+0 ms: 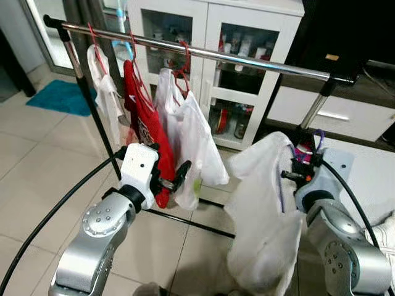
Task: Hang hanger
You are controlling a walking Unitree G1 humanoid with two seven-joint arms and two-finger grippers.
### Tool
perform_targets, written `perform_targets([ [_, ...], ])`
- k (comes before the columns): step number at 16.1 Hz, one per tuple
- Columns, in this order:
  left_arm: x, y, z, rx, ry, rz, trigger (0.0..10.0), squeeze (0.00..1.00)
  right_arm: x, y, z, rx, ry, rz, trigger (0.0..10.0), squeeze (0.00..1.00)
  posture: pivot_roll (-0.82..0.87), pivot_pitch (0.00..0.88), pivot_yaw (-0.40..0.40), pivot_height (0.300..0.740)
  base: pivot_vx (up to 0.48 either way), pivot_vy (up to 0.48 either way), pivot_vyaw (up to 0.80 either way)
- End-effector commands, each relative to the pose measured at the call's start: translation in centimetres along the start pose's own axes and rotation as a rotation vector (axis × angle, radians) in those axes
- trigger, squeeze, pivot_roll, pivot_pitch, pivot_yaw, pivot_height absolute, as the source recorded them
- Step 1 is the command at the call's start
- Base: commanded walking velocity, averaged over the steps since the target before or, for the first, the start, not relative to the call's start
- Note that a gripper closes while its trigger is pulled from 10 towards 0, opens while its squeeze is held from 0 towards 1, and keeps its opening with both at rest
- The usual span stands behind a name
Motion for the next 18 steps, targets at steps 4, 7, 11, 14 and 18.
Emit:
perform_targets([
  [4,-0.1,0.2,-0.4,0.007,-0.019,0.001,10.0,0.0,-1.0,0.2,-0.1,-0.002,0.04,-0.004,10.0,0.0,0.07,0.03,-0.031,0.74,-0.064,0.0,-0.2],
  [7,0.1,0.2,-0.5,0.011,-0.032,-0.004,10.0,0.0,-1.0,-0.1,-0.1,-0.012,0.039,-0.001,10.0,0.0,0.08,0.022,-0.032,0.74,-0.27,0.0,-0.8],
  [11,0.1,0.3,-0.4,0.014,-0.045,-0.01,10.0,0.0,-1.3,-0.5,-0.1,-0.026,0.041,-0.007,10.0,0.0,0.08,0.012,-0.027,0.74,-0.277,0.0,-0.53],
  [14,0.1,0.3,-0.4,0.015,-0.054,-0.014,10.0,0.0,-1.5,-0.8,-0.1,-0.039,0.048,-0.016,10.0,0.0,0.08,0.01,-0.023,0.74,-0.277,0.0,0.0],
  [18,0.1,0.4,-0.4,0.018,-0.058,-0.017,10.0,0.0,-1.8,-1.1,0.0,-0.056,0.066,-0.005,10.0,0.0,0.08,0.01,-0.022,0.74,-0.28,0.0,0.0],
])
Point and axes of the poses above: a point about 5 cm out from each wrist's last joint towards the gripper, its own z axis pointing back from the gripper into the wrist, its own y axis along the axis of the wrist's last joint, x = y × z, the point moved 6 cm from there along -z, pointing out of the wrist towards the gripper, and after that the axes turned 14 degrees about -z, right-handed, at the moved point
